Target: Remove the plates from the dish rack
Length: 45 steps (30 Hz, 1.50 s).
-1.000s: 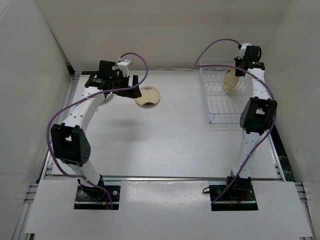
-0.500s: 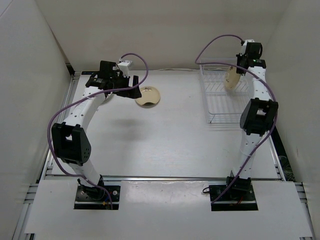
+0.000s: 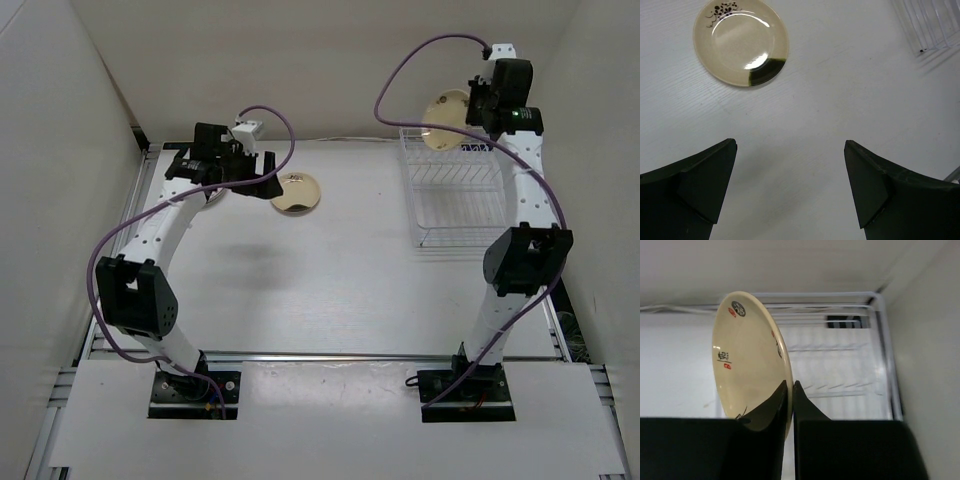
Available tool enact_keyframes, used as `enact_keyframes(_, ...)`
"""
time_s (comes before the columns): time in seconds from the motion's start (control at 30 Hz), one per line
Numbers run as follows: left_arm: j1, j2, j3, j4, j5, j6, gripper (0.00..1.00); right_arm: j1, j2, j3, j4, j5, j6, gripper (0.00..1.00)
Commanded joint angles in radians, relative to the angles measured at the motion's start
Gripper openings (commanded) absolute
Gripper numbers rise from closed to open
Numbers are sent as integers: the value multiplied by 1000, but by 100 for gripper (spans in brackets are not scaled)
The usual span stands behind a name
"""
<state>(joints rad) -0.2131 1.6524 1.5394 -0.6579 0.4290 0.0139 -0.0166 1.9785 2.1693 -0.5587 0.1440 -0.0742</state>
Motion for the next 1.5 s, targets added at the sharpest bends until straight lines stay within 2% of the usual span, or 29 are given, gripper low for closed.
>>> enact_keyframes(0.0, 0, -72, -16, 0, 91, -5, 100, -6, -93, -67, -39, -369, 105, 0)
enact_keyframes(0.1, 0, -72, -25, -9, 204, -17, 100, -6, -130, -204, -40, -700, 206, 0)
enact_keyframes(0.13, 0, -72, -25, -19, 239, -29, 100, 6, -130, -274, -18, -863, 235, 0)
enact_keyframes(0.3, 0, -60, -36, -39, 523, -38, 100, 144, -153, -420, -4, -1065, 249, 0)
enact_keyframes(0.37, 0, -51, -36, -39, 583, -38, 100, 179, -153, -454, 5, -1104, 249, 0)
enact_keyframes(0.6, 0, 10, -47, -39, 616, -38, 100, 308, -86, -431, 25, -1115, 271, 0)
enact_keyframes(0.97, 0, 69, -38, -39, 616, -58, 98, 362, 8, -319, 65, -1115, 313, 0)
enact_keyframes(1.17, 0, 87, -27, -39, 616, -68, 82, 382, 26, -301, 98, -1124, 358, 0)
enact_keyframes(1.2, 0, 87, -27, -39, 616, -68, 68, 392, 26, -301, 98, -1124, 358, 0)
enact_keyframes(1.23, 0, 96, -27, -29, 616, -68, 59, 392, 36, -301, 98, -1124, 367, 0)
enact_keyframes(1.33, 0, 96, -27, -29, 593, -68, 36, 403, 36, -292, 109, -1124, 367, 0)
enact_keyframes(1.43, 0, 96, -27, -29, 568, -68, 21, 403, 36, -292, 109, -1124, 367, 0)
enact_keyframes(1.47, 0, 96, -27, -29, 568, -68, 11, 403, 36, -292, 109, -1124, 367, 1)
